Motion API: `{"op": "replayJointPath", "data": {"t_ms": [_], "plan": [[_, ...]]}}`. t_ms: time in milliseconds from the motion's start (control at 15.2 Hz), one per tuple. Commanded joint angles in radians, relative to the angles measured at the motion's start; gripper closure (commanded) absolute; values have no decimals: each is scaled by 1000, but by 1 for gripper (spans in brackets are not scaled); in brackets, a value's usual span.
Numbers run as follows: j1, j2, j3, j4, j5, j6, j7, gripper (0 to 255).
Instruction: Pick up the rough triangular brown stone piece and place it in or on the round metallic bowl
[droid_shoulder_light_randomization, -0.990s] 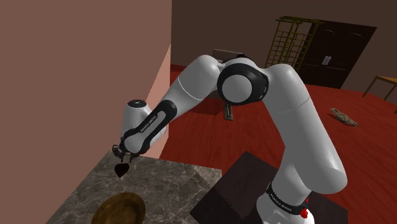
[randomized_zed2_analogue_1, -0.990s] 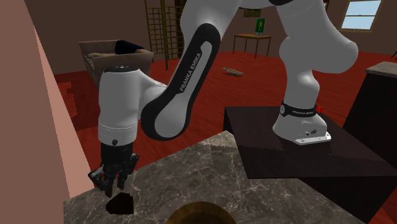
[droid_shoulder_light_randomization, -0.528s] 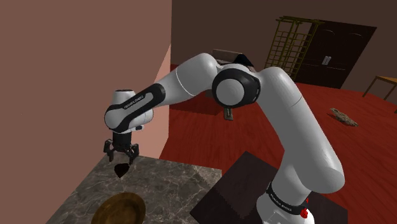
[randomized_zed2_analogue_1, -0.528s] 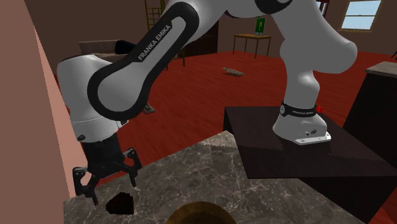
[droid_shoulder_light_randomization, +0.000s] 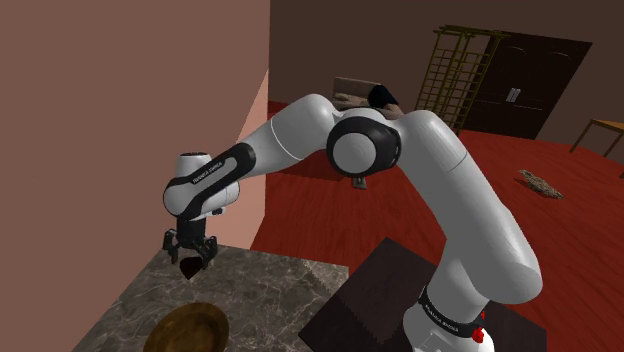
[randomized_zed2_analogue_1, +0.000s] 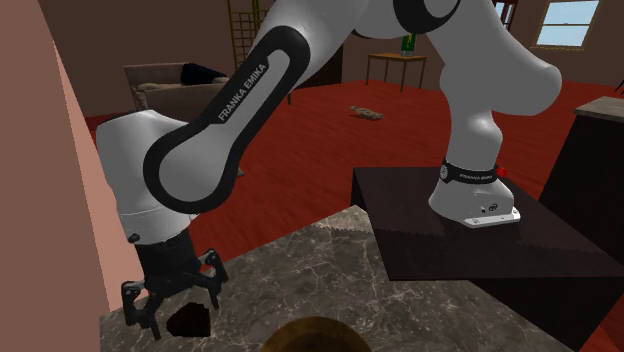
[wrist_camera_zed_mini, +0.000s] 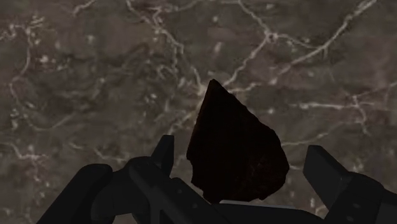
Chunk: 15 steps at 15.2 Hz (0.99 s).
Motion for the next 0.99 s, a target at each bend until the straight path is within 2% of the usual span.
{"op": "replayJointPath", "data": {"t_ms": [0, 264, 330, 924], "plan": [[0, 2, 0, 1, 0, 1, 0, 0], [0, 2, 0, 1, 0, 1, 0, 0], [0, 2, 0, 1, 0, 1, 0, 255], [0, 2, 0, 1, 0, 1, 0, 255]]}}
